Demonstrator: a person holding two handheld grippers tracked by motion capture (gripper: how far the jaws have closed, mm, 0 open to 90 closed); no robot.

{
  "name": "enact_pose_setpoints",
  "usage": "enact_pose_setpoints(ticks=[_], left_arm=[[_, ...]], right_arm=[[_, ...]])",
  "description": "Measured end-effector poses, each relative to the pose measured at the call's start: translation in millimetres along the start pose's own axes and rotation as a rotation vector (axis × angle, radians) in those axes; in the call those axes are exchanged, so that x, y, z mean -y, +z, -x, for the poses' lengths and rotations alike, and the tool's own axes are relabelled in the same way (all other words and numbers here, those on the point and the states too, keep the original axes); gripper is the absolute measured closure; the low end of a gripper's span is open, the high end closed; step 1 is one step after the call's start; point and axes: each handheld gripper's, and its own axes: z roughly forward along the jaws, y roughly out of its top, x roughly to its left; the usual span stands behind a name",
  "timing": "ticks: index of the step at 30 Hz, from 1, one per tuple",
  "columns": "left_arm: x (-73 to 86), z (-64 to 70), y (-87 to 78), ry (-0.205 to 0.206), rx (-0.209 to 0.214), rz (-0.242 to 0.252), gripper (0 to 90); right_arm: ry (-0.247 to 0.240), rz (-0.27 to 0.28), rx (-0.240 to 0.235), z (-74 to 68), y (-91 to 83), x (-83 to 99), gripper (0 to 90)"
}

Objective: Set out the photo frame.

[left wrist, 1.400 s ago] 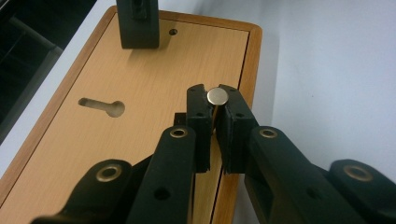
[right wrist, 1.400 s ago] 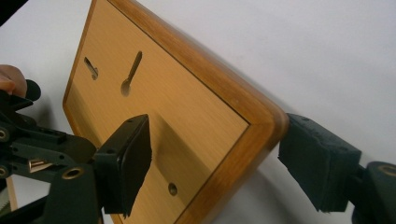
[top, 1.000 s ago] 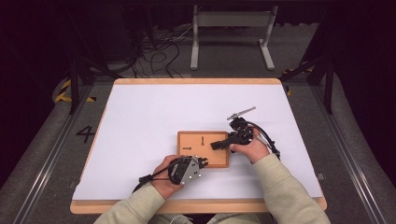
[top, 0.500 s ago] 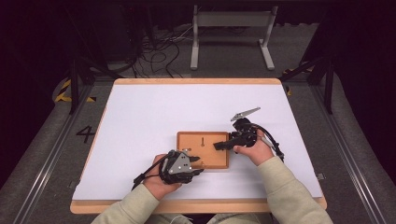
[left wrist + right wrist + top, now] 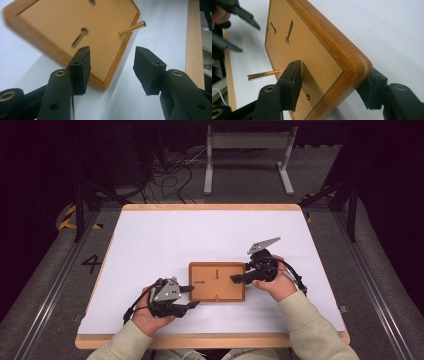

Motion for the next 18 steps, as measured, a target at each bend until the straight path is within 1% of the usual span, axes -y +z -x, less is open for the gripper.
enact_pose_setpoints(ticks=[5, 8, 10, 12, 15, 16, 18], left_arm=[[8.4, -8.7, -17.4, -0.037, -0.035, 0.033, 47.4], [15.0, -16.6, -25.9, -0.068, -0.057, 0.066, 47.2], [18.6, -22.3, -28.8, -0.093, -0.065, 0.081, 47.3], [21.6, -27.0, -30.6, -0.109, -0.077, 0.092, 47.2], [25.9, -32.4, -31.1, -0.132, -0.088, 0.096, 47.0], [27.1, -33.8, -30.7, -0.135, -0.092, 0.097, 47.0], [29.5, -36.5, -30.3, -0.142, -0.099, 0.097, 47.0]], right_arm=[[-0.058, -0.001, 0.021, -8.6, -6.1, 0.5, 44.8], [-0.104, -0.007, 0.039, -15.6, -10.3, 1.0, 46.5], [-0.151, -0.013, 0.056, -20.7, -12.7, 1.6, 47.0], [-0.201, -0.023, 0.076, -26.2, -15.2, 2.6, 47.7], [-0.27, -0.032, 0.1, -34.1, -18.9, 4.5, 49.4], [-0.289, -0.033, 0.107, -37.1, -20.3, 5.4, 50.0], [-0.311, -0.033, 0.116, -41.3, -22.3, 6.9, 51.3]])
